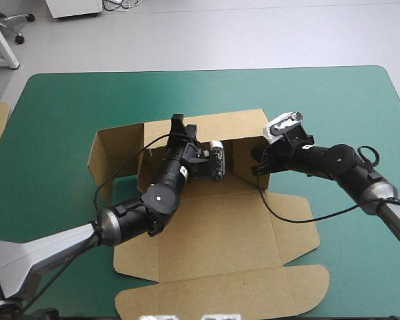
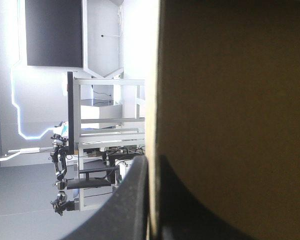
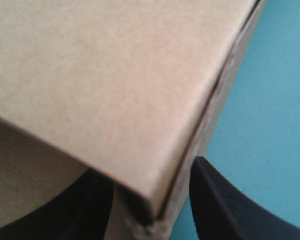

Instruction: Fold the box

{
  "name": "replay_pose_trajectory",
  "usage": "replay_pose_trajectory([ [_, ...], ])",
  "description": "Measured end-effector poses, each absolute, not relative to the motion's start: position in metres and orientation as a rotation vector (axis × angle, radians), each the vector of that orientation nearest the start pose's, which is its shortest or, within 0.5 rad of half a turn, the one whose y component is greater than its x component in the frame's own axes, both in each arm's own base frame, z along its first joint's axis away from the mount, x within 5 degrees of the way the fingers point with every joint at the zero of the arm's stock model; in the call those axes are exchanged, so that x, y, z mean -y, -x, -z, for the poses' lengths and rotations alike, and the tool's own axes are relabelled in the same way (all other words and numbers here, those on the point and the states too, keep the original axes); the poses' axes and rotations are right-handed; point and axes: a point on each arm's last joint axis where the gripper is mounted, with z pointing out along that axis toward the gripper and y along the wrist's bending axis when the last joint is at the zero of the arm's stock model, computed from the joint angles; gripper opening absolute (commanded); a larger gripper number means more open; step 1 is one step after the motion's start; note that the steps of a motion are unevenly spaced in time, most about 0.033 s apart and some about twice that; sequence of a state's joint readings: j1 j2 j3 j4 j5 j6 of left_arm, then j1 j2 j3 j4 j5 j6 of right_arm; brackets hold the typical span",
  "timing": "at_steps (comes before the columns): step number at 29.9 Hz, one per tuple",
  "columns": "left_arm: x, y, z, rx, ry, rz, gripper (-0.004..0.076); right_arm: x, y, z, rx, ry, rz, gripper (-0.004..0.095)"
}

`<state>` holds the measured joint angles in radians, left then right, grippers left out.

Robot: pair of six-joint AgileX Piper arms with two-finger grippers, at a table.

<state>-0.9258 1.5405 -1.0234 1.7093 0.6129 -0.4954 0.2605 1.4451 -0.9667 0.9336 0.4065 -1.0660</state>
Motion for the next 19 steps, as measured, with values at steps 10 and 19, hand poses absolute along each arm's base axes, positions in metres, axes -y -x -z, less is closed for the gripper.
replay_pose_trajectory([
  [10,0.2423,-0.2501,-0.2883,-1.248,-1.480,-0.828,-0.0014,-0.1071,-0.2957,-0.2808,-2.104,0.634,-0.396,0.0157],
  [19,0.2430,-0.2507,-0.2879,-1.247,-1.482,-0.831,-0.0014,-0.1052,-0.2987,-0.2814,-2.093,0.600,-0.373,-0.0034],
])
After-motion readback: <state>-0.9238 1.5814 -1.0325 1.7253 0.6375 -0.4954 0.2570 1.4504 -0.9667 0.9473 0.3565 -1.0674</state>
